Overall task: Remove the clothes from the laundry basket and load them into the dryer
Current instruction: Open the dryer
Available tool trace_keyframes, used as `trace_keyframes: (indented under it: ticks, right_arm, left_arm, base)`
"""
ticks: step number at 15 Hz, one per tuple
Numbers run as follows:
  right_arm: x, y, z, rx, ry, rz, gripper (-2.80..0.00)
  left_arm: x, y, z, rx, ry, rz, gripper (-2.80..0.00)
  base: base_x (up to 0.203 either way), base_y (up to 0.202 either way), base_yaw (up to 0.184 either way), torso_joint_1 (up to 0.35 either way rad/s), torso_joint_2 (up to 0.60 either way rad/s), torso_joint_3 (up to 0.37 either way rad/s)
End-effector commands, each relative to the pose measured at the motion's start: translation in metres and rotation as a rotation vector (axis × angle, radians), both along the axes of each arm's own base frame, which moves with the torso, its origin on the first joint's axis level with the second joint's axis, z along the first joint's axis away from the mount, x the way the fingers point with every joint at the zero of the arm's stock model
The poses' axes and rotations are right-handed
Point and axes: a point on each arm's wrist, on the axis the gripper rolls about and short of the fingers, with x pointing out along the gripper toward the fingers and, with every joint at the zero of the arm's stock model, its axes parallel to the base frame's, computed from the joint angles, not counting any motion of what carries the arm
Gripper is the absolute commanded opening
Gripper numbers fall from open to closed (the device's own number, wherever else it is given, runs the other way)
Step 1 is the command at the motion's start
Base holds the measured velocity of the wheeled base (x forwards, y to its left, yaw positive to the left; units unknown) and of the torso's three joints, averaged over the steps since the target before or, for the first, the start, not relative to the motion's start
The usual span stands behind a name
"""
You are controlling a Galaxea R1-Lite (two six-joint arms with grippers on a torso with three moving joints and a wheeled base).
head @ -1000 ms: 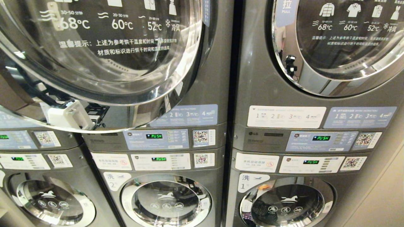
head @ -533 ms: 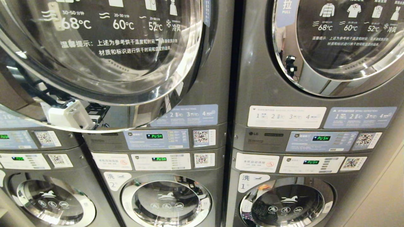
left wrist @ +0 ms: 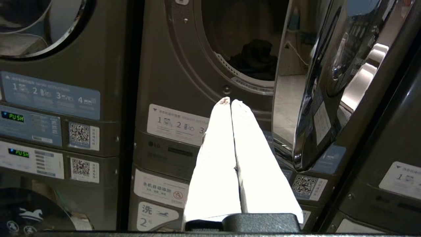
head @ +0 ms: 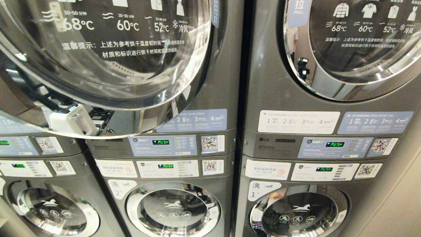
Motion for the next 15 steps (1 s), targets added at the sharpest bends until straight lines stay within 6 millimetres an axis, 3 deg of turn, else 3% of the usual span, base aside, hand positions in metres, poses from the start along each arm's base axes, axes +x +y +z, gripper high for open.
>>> trace_keyframes:
  ticks: [1, 4, 7, 11, 15]
  right_arm:
    - [0.0, 0.0, 0.0, 0.001, -0.002, 0.0, -2.8]
    - [0.0, 0.0, 0.0, 0.001, 0.0, 0.0, -2.8]
    - [0.0, 0.0, 0.0, 0.001, 0.0, 0.0, -2.8]
    - [0.0, 0.0, 0.0, -0.001, 0.0, 0.0, -2.8]
    - [0.0, 0.0, 0.0, -0.001, -0.002, 0.0, -2.8]
  left_arm:
    - [0.022, -0.001, 0.002, 0.01, 0.063, -0.009, -2.8]
    - [0.023, -0.001, 0.01, 0.008, 0.062, -0.016, -2.8]
    - [0.024, -0.003, 0.012, -0.04, 0.077, -0.129, -2.8]
    - [0.005, -0.003, 0.026, -0.12, 0.209, -0.143, -2.8]
    - [0.007, -0.002, 0.019, -0.051, 0.264, -0.113, -2.8]
  base:
    - [0.0, 0.0, 0.0, 0.0, 0.0, 0.0]
    - [0.0, 0.0, 0.0, 0.0, 0.0, 0.0]
    - [0.0, 0.0, 0.0, 0.0, 0.0, 0.0]
    - [0.0, 0.0, 0.0, 0.0, 0.0, 0.0]
    - [0.0, 0.0, 0.0, 0.0, 0.0, 0.0]
